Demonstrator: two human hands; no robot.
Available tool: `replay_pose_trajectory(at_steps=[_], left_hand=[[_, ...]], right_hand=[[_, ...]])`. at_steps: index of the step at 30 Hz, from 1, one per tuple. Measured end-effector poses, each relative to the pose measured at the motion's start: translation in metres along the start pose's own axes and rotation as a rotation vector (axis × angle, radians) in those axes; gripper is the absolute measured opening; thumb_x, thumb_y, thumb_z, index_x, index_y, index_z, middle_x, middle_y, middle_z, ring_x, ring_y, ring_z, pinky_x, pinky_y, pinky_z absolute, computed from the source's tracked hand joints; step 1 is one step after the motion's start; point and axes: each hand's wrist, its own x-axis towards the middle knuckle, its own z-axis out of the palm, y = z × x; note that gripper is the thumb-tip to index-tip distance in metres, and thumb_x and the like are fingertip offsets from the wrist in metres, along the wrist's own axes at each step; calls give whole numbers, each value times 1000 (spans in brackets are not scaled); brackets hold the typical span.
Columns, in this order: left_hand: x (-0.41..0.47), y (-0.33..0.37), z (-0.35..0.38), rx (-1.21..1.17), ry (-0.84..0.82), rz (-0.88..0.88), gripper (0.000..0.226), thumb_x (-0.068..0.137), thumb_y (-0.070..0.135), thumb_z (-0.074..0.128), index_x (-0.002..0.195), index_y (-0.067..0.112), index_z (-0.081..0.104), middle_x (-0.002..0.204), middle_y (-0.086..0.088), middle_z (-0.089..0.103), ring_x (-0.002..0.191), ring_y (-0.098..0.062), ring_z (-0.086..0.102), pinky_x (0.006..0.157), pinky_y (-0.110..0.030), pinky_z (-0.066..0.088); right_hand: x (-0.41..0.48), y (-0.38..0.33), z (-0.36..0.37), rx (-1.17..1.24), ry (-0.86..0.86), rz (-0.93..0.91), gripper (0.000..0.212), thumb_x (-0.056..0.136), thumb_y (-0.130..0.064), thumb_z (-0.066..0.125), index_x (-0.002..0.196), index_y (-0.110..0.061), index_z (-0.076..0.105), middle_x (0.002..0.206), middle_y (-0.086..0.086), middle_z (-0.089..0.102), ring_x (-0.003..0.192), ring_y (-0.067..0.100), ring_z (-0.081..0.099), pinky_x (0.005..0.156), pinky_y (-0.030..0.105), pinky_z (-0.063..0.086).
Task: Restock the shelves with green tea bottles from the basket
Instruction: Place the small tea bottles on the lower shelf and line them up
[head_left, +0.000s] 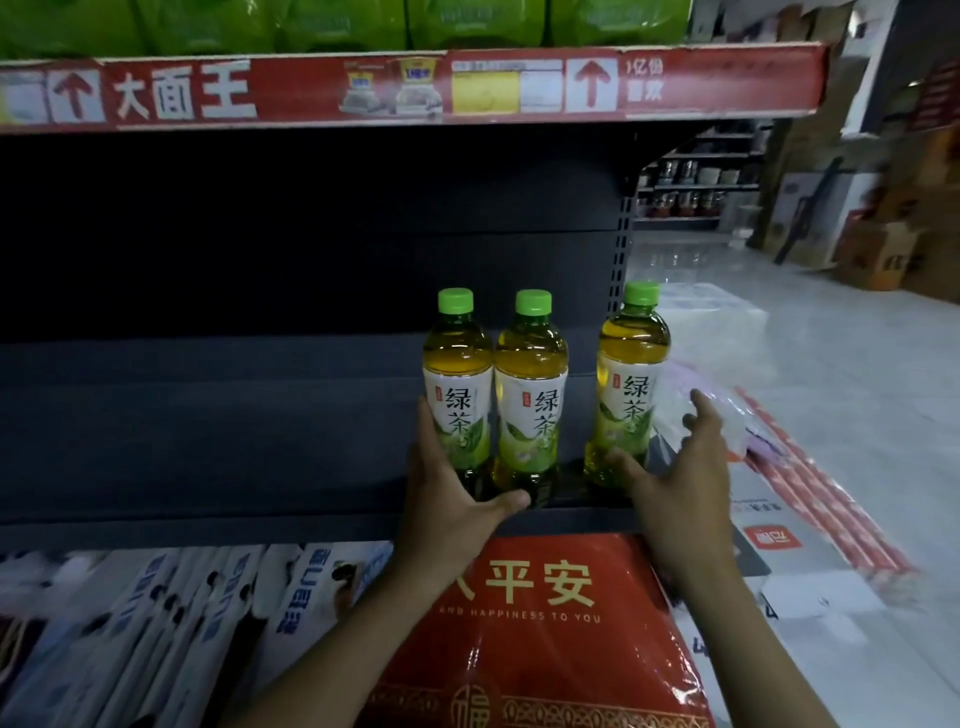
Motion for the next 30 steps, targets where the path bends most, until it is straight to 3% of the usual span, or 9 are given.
replay_pose_trajectory(at_steps=[2, 4, 8, 15, 17, 21, 23, 26, 30], left_hand=[[-2, 2, 11, 40, 74, 14, 137, 57, 30, 92, 152, 37, -7, 148, 6, 32, 131, -4, 30, 102, -29, 33], [-1, 3, 16, 65, 121, 26, 137, 59, 28, 92, 153, 32, -8, 148, 4, 31, 130, -4, 30, 100, -26, 30], [3, 0, 22, 87, 137, 23, 136, 61, 28, 91, 154, 28, -9, 150, -1, 29, 136, -15, 32, 98, -26, 30], [14, 3, 35, 89, 115, 34, 133, 63, 22, 89, 154, 26, -8, 150, -6, 30, 138, -19, 32, 100, -27, 28], [15, 4, 36, 100, 118, 30, 132, 64, 23, 89, 154, 27, -7, 149, -6, 32, 136, -19, 34, 100, -28, 31], [18, 1, 35, 73, 122, 24, 124, 64, 23, 89, 153, 31, 3, 145, -4, 40, 133, -19, 42, 102, -38, 42], [22, -2, 28, 40, 120, 0, 111, 69, 19, 85, 151, 32, 11, 138, -2, 50, 128, -19, 49, 100, -42, 46], [27, -7, 17, 35, 113, -32, 90, 77, 15, 79, 147, 25, 23, 118, 1, 64, 115, -19, 59, 92, -37, 51], [28, -10, 13, 59, 75, -28, 68, 80, 17, 76, 136, 29, 38, 113, 8, 63, 111, -13, 60, 84, -26, 47]], right_hand=[[10, 10, 6, 41, -191, 13, 101, 75, -22, 83, 151, -24, 15, 147, 7, 44, 132, 28, 46, 106, 45, 41], [15, 16, 13, 61, -266, -14, 96, 75, -19, 83, 147, -23, 19, 136, 2, 55, 121, 26, 55, 97, 39, 46], [19, 21, 16, 81, -232, -41, 72, 80, -12, 78, 137, -17, 35, 115, -4, 60, 110, 22, 59, 83, 28, 41], [15, 29, 18, 112, -219, -67, 65, 83, -13, 75, 135, -20, 37, 116, -6, 59, 108, 16, 58, 86, 32, 47], [15, 29, 19, 96, -205, -70, 63, 83, -14, 74, 134, -20, 37, 118, -5, 60, 109, 17, 58, 89, 38, 50], [12, 28, 22, 98, -199, -56, 70, 84, -15, 73, 140, -21, 32, 126, -4, 56, 114, 15, 54, 97, 42, 49], [7, 25, 25, 44, -70, -63, 82, 79, -19, 78, 144, -19, 28, 135, 5, 49, 123, 21, 48, 102, 41, 44], [-10, 7, 31, -104, 191, -114, 78, 73, -26, 82, 136, -16, 37, 125, 11, 42, 114, 24, 45, 86, 33, 45], [-30, -11, 52, -182, 17, -257, 61, 80, -30, 77, 127, -22, 40, 122, -1, 47, 106, 14, 50, 66, 28, 45]])
